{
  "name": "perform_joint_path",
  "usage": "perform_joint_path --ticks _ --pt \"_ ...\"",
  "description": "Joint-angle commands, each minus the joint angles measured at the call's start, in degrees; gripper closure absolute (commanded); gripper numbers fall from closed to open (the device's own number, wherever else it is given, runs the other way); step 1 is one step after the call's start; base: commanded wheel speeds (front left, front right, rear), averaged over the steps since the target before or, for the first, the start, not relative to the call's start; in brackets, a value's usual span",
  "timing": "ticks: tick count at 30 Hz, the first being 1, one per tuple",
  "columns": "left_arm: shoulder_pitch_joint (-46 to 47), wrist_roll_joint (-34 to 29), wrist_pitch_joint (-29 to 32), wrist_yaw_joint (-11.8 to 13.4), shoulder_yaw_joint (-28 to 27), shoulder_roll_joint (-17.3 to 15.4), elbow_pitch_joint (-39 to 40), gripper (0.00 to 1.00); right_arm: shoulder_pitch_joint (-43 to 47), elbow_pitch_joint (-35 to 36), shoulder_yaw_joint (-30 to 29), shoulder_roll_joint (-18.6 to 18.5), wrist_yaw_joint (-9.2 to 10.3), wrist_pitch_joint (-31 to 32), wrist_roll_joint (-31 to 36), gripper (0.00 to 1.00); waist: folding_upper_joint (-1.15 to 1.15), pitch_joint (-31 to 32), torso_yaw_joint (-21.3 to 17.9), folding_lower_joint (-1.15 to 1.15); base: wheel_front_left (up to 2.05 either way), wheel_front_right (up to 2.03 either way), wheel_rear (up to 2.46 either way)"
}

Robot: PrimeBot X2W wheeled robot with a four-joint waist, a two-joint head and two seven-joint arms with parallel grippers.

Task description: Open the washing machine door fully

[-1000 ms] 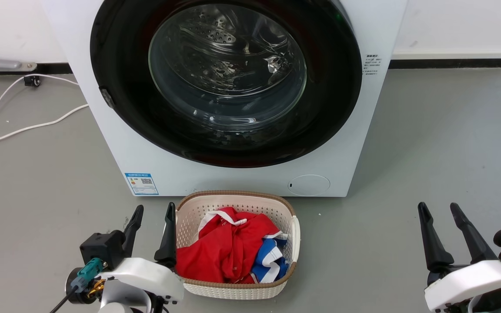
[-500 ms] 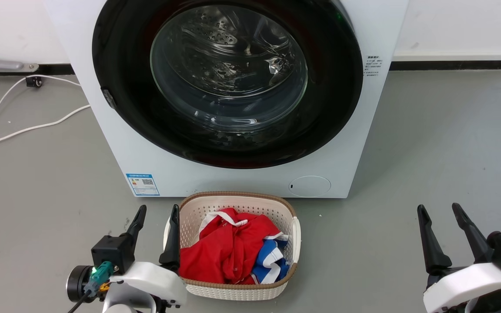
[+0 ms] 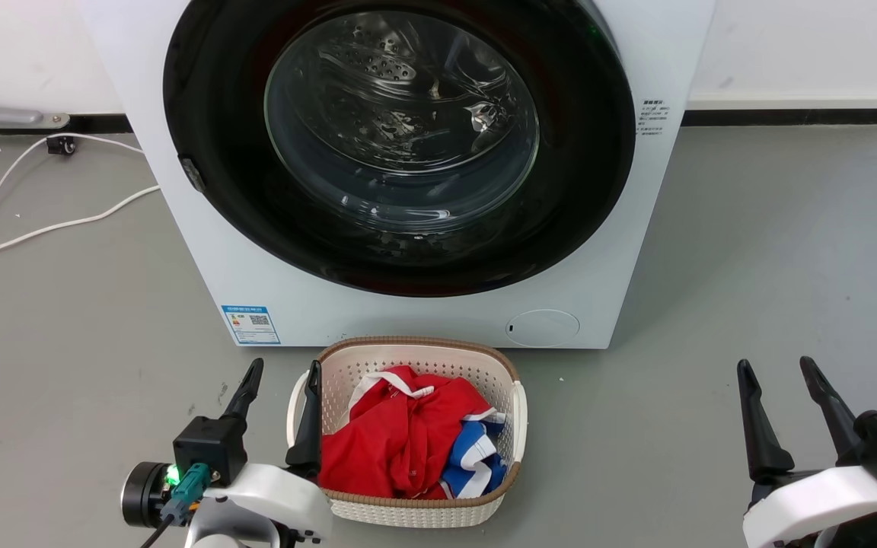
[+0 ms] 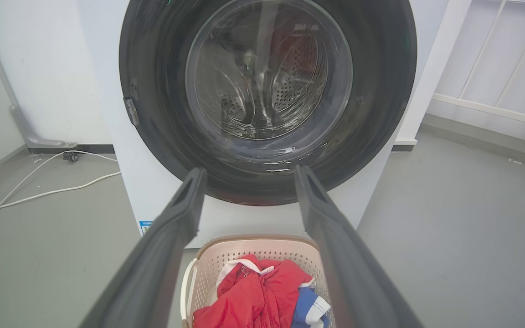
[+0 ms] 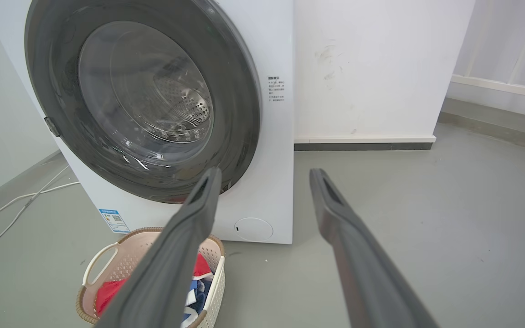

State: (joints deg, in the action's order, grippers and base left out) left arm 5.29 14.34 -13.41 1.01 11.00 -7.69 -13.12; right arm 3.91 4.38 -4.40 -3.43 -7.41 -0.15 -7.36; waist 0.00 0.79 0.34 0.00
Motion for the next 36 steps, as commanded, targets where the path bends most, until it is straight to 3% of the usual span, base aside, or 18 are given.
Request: perform_joint_path --ticks 1,14,34,36 --pt "0.7 -1.0 -0.6 -0.2 0.0 0.1 -0.1 0.0 -0.1 0.0 -0.2 0.3 -0.14 -0.6 1.0 0.0 0.0 0.0 0.0 0.0 0.0 0.0 0.0" --pt "0.4 -4.7 -1.9 -0.5 -1.1 0.9 -0.9 0.0 -0.7 -1.5 -0.6 0.5 -0.13 -2.0 4.6 0.0 0.0 0.2 0.6 0.0 0.0 0.0 0.0" --pt "0.6 -3.6 -1.8 -1.5 -3.0 2.0 -2.9 0.0 -1.3 -3.1 -0.7 0.6 -0.08 -1.7 4.4 0.0 0.0 0.3 0.4 0.0 0.0 0.0 0.0" --pt "0.6 -3.7 -1.8 -1.4 -3.1 2.1 -3.0 0.0 -1.3 -3.1 -0.6 0.6 -0.08 -1.6 3.8 1.0 0.0 0.3 0.4 0.0 0.0 0.0 0.0"
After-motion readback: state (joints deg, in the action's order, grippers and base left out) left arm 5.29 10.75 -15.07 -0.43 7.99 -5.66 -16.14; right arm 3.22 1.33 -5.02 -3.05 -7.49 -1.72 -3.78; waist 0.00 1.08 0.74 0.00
